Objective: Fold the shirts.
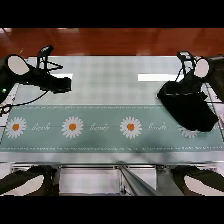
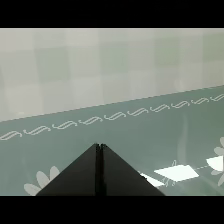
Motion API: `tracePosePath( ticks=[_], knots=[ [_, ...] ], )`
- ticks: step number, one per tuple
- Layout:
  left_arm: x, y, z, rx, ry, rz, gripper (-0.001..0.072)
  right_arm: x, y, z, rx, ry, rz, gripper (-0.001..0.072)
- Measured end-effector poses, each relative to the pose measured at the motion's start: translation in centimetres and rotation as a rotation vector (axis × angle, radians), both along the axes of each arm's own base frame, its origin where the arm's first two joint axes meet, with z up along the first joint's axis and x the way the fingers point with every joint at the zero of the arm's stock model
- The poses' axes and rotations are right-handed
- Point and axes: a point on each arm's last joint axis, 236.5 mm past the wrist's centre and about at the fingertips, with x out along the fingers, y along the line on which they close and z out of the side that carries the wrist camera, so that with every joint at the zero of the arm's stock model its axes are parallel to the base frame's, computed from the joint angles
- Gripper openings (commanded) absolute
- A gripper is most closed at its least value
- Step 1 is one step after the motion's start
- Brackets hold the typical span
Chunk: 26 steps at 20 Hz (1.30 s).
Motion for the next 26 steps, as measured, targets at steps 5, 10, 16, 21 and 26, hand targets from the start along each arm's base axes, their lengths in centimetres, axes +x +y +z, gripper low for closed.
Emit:
tracePosePath(
  ticks=[5,10,16,21,26],
  knots=[
    [0.7,0.1,0.3,-0.003,-0.028,0.009,0.0125,3.2,0.5,1.1,0.021,-0.144,0.012,0.0047],
    [-1.8,1.8,-0.6,0.073,0.060,-0.043,0.0474,6.9,-3.3,5.5,-0.164,-0.337,0.038,0.0417],
    [-5.5,0.6,2.6,0.006,-0.066,-0.062,0.0474,1.4,-13.4,2.7,-0.290,-0.170,-0.173,0.0416],
    [-8.8,-1.8,3.0,-0.110,-0.180,-0.050,0.0473,-3.4,-16.6,-4.4,-0.171,0.032,-0.296,0.0416],
    [-9.6,-2.2,0.7,-0.129,-0.150,-0.039,0.0473,-4.5,-15.6,-10.1,-0.047,0.162,-0.293,0.0393]
  ],
)
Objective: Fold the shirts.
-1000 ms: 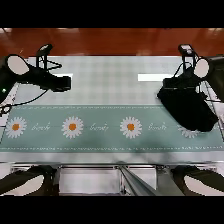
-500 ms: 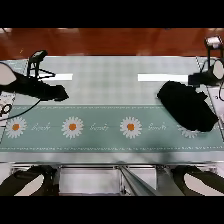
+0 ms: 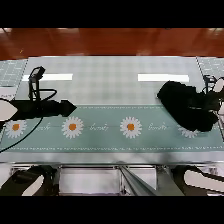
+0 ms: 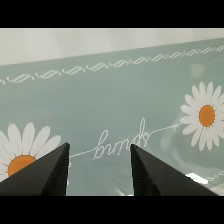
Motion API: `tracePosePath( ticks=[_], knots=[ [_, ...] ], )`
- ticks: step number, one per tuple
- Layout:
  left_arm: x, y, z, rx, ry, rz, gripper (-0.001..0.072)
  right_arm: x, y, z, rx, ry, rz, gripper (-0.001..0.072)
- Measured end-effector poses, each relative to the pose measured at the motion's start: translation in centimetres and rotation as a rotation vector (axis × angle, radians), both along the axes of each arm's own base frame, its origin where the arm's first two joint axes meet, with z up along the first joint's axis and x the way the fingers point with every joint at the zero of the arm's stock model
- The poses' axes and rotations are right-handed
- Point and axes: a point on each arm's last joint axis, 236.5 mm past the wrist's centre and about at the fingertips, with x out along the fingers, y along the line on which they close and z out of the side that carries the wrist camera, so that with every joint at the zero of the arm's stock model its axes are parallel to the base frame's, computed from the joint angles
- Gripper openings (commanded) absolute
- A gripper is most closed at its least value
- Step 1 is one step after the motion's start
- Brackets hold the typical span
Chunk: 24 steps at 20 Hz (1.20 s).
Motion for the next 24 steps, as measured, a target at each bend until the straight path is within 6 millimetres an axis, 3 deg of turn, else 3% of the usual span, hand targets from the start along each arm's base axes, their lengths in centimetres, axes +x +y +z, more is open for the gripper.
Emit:
tracePosePath(
  ticks=[1,2,3,6,8,10,13,15,19,22,24],
  knots=[
    [0.1,0.0,-0.3,-0.002,0.007,0.003,0.0473,0.2,0.3,-0.9,0.021,0.004,-0.003,0.0262],
    [0.1,-0.1,-0.8,-0.001,0.019,0.004,0.0473,0.3,0.5,-1.5,0.037,0.006,-0.005,0.0060],
    [0.0,-0.1,-1.2,0.000,0.031,0.004,0.0473,0.6,0.8,-1.9,0.054,-0.001,-0.010,0.0029],
    [0.3,0.6,-1.8,0.013,0.045,0.021,0.0473,2.2,1.1,-1.4,0.080,-0.035,-0.001,0.0029],
    [1.2,2.7,-1.5,0.056,0.030,0.059,0.0473,4.6,0.8,1.7,0.071,-0.118,0.017,0.0028],
    [2.4,5.4,-0.7,0.084,0.013,0.123,0.0473,7.6,0.2,7.0,0.044,-0.250,0.032,0.0028],
    [3.6,9.4,0.9,0.107,-0.016,0.232,0.0472,11.2,0.8,18.1,0.028,-0.520,0.066,0.0028],
    [3.7,11.3,1.2,0.120,-0.012,0.280,0.0472,11.8,1.6,26.0,0.010,-0.699,0.098,0.0028],
    [3.5,13.0,1.6,0.123,-0.003,0.324,0.0472,9.7,4.2,40.6,-0.031,-1.023,0.180,0.0027],
    [3.4,12.9,1.7,0.107,0.000,0.330,0.0472,6.8,7.0,49.9,-0.030,-1.244,0.251,0.0027],
    [3.4,12.7,2.0,0.099,-0.005,0.328,0.0472,4.7,9.1,55.1,-0.015,-1.374,0.302,0.0027]
  ],
)
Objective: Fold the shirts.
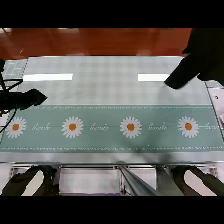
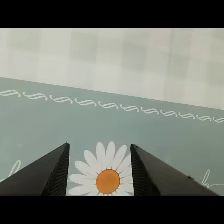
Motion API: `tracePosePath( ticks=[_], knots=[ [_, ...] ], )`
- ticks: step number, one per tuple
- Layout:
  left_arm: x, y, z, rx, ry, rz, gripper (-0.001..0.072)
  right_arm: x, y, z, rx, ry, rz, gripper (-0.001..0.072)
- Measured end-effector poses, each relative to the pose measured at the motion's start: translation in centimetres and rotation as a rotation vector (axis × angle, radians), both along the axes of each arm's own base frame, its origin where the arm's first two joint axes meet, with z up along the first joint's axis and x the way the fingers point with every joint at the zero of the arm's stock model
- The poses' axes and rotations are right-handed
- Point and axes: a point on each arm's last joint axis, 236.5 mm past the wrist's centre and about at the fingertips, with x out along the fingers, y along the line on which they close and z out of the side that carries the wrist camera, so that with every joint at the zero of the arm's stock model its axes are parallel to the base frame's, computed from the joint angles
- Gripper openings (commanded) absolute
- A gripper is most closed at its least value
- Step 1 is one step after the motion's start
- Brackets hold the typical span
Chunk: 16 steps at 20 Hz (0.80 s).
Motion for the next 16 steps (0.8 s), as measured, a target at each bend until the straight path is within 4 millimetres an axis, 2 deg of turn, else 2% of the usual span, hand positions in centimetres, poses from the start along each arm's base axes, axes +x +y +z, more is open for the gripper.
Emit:
tracePosePath(
  ticks=[2,4,6,8,10,12,13,16],
  knots=[
    [-0.1,-0.7,0.4,-0.004,-0.011,-0.018,0.0472,-1.7,2.0,3.0,0.009,-0.077,0.064,0.0027],
    [-0.3,-1.7,1.0,-0.001,-0.032,-0.057,0.0472,-3.0,4.6,4.2,0.023,-0.102,0.158,0.0027],
    [-0.5,-2.7,1.5,0.002,-0.051,-0.094,0.0472,-3.7,8.0,3.6,0.034,-0.071,0.277,0.0027],
    [-0.6,-3.7,1.8,0.003,-0.065,-0.125,0.0472,-4.1,12.2,2.1,0.039,-0.020,0.413,0.0027],
    [-0.6,-4.4,2.1,0.005,-0.083,-0.148,0.0472,-4.1,17.4,-1.2,0.024,0.078,0.557,0.0028],
    [-0.5,-4.8,2.4,0.007,-0.096,-0.159,0.0472,-4.0,22.6,-5.3,0.002,0.194,0.672,0.0028],
    [-0.3,-4.9,2.5,0.009,-0.106,-0.161,0.0472,-4.0,25.1,-7.8,-0.010,0.259,0.723,0.0028],
    [0.1,-4.8,2.8,0.019,-0.129,-0.159,0.0472,-4.2,32.1,-17.3,-0.057,0.492,0.841,0.0028]
  ],
)
